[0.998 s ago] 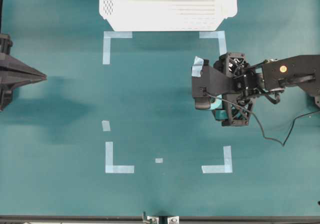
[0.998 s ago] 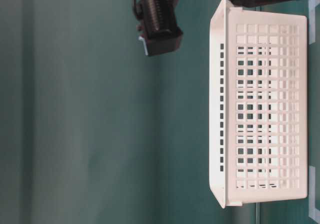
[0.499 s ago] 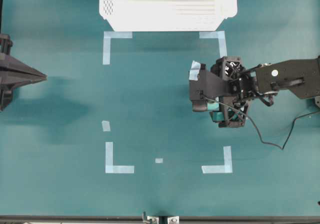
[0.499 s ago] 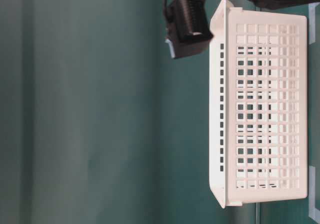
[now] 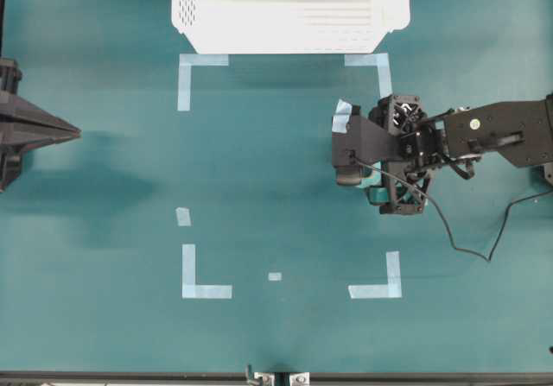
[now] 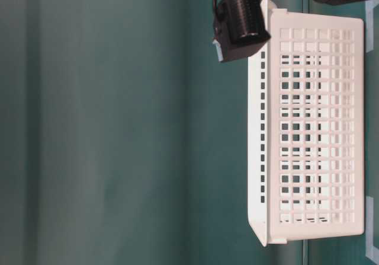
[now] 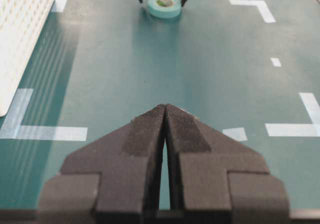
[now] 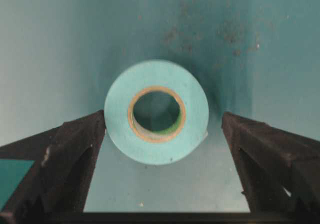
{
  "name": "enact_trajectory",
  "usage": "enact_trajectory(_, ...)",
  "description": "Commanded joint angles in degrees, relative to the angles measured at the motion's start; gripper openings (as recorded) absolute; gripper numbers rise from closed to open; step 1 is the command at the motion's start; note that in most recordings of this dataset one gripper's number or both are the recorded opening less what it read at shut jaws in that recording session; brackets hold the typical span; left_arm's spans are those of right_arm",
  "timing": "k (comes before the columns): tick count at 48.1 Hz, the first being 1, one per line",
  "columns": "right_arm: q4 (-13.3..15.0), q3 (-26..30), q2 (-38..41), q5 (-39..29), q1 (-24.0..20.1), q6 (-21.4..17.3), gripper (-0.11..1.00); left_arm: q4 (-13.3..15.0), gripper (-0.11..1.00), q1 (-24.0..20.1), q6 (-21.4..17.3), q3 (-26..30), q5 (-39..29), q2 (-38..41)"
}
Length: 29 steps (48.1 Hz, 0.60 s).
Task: Put the tape into the white basket.
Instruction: 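Close the right gripper on the tape roll and lift it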
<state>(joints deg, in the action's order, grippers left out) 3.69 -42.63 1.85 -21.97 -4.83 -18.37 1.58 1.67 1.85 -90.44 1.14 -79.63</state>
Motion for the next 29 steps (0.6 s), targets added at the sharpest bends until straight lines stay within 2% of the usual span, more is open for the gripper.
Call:
enact_trajectory(1, 0.1, 0.4, -0.4, 1.4, -0.1, -0.1, 0.98, -0.1, -0.11, 0.2, 0.1, 0.6, 0.5, 0.5)
enact_trajectory(24, 0.2, 1.1, 1.4, 1.8, -0.2, 0.3, 0.98, -0.1, -0.11, 0.2, 0.2, 0.4, 1.0, 0.5)
enact_trajectory(29, 0.2, 1.6, 1.4, 1.6, -0.2, 0.8, 0.93, -0.1, -0.11, 0.2, 0.2, 0.4, 1.0, 0.4)
